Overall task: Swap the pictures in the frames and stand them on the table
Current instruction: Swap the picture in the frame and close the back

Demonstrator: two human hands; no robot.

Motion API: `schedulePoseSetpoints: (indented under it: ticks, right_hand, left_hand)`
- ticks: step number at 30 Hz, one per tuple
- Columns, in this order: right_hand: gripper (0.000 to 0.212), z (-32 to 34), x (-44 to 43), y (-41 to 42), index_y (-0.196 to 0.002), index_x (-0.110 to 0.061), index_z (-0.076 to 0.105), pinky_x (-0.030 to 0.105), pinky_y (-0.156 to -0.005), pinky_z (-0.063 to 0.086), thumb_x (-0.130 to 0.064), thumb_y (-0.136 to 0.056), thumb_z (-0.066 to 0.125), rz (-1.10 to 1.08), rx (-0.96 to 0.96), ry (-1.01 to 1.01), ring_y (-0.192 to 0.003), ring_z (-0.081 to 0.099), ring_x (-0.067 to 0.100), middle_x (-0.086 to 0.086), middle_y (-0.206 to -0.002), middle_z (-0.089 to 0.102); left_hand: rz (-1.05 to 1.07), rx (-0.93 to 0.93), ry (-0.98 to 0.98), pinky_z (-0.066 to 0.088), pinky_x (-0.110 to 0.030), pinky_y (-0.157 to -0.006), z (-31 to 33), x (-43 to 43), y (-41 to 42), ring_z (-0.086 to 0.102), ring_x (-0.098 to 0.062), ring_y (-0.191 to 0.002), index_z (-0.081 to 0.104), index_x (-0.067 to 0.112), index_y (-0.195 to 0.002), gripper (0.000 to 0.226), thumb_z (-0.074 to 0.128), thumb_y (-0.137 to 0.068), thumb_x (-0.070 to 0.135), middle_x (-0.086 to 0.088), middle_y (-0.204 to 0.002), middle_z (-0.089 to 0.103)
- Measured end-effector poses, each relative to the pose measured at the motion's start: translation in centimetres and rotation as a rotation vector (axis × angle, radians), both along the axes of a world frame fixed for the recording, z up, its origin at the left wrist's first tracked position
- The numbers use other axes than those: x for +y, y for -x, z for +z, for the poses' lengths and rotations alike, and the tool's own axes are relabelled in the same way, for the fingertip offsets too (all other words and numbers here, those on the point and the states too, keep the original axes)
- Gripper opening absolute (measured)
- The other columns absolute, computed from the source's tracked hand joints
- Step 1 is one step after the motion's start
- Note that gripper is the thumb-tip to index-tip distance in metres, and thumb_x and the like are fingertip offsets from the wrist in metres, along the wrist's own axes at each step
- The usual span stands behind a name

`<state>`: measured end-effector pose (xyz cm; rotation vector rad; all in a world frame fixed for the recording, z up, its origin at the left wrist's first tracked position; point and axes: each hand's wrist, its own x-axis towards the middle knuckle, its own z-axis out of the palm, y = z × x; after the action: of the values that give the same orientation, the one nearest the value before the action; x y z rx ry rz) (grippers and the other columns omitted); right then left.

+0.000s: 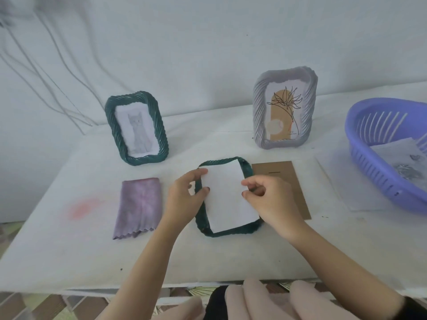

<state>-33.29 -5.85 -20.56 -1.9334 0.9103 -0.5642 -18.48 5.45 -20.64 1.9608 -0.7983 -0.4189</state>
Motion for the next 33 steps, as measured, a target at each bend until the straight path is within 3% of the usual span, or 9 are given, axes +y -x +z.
schedulePoseSetpoints:
  ticks: [2, 6, 9, 11, 15, 20, 33]
  right_hand:
    - [0.024, -0.2, 0.4, -0.4, -0.107, -0.017, 0.067, 0.001, -0.059, 0.040, -0.011, -0.085, 0.062, 0.009, 0.056, 0.094, -0.067, 0.053, -0.001, -0.011, -0.082, 0.059]
    - [0.030, -0.6, 0.7, -0.6, -0.118, -0.018, 0.060, 0.012, -0.060, 0.034, -0.018, -0.088, 0.058, 0.043, 0.208, 0.231, -0.078, 0.048, 0.007, -0.006, -0.099, 0.056]
    - [0.033, -0.8, 0.8, -0.5, -0.122, -0.022, 0.055, 0.009, -0.055, 0.029, -0.022, -0.089, 0.056, 0.074, 0.289, 0.251, -0.083, 0.045, 0.008, -0.005, -0.114, 0.052]
    - [0.035, -0.8, 0.9, -0.5, -0.123, -0.023, 0.053, 0.017, -0.058, 0.032, -0.024, -0.089, 0.056, 0.081, 0.293, 0.245, -0.083, 0.044, 0.008, -0.006, -0.118, 0.050]
    - [0.038, -1.1, 0.8, -0.6, -0.125, -0.022, 0.052, 0.019, -0.074, 0.032, -0.025, -0.088, 0.057, 0.093, 0.281, 0.239, -0.088, 0.044, 0.008, -0.006, -0.124, 0.052]
    - [0.042, -0.9, 0.8, -0.8, -0.130, -0.023, 0.049, 0.021, -0.084, 0.036, -0.027, -0.089, 0.055, 0.111, 0.316, 0.270, -0.117, 0.048, 0.012, -0.008, -0.132, 0.050]
    - [0.041, -1.0, 0.6, -1.4, -0.128, -0.024, 0.050, 0.025, -0.088, 0.040, -0.031, -0.088, 0.056, 0.113, 0.326, 0.308, -0.121, 0.046, 0.013, -0.009, -0.134, 0.050]
  left_hand:
    - [-0.019, -0.112, -0.074, 0.032, -0.016, -0.092, -0.6, 0.2, -0.4, 0.047, -0.003, -0.111, 0.059, 0.024, -0.120, 0.040, 0.063, -0.083, 0.009, 0.014, -0.116, 0.055]
    - [-0.115, -0.347, -0.201, 0.025, -0.017, -0.100, -1.9, 0.3, -0.7, 0.038, -0.014, -0.128, 0.053, 0.020, -0.129, 0.047, 0.063, -0.084, 0.015, 0.005, -0.131, 0.051]
    - [-0.106, -0.449, -0.220, 0.019, -0.023, -0.107, -2.8, 0.2, -0.7, 0.034, -0.023, -0.134, 0.054, 0.016, -0.129, 0.044, 0.062, -0.086, 0.019, -0.004, -0.141, 0.046]
    - [-0.059, -0.460, -0.198, 0.019, -0.026, -0.108, -3.1, 0.4, -0.6, 0.034, -0.026, -0.134, 0.056, 0.014, -0.126, 0.041, 0.062, -0.086, 0.022, -0.006, -0.140, 0.047]
    - [-0.011, -0.428, -0.229, 0.019, -0.031, -0.111, -3.4, 0.9, -0.4, 0.026, -0.023, -0.138, 0.056, 0.015, -0.126, 0.050, 0.065, -0.082, 0.037, -0.006, -0.144, 0.041]
    - [-0.006, -0.356, -0.194, 0.014, -0.026, -0.109, -3.4, 1.3, -0.1, 0.024, -0.021, -0.139, 0.054, 0.020, -0.129, 0.049, 0.065, -0.083, 0.034, -0.006, -0.145, 0.040]
    - [-0.015, -0.398, -0.227, 0.013, -0.030, -0.113, -3.9, 1.1, -0.1, 0.017, -0.020, -0.141, 0.045, 0.021, -0.136, 0.062, 0.062, -0.082, 0.046, -0.003, -0.149, 0.032]
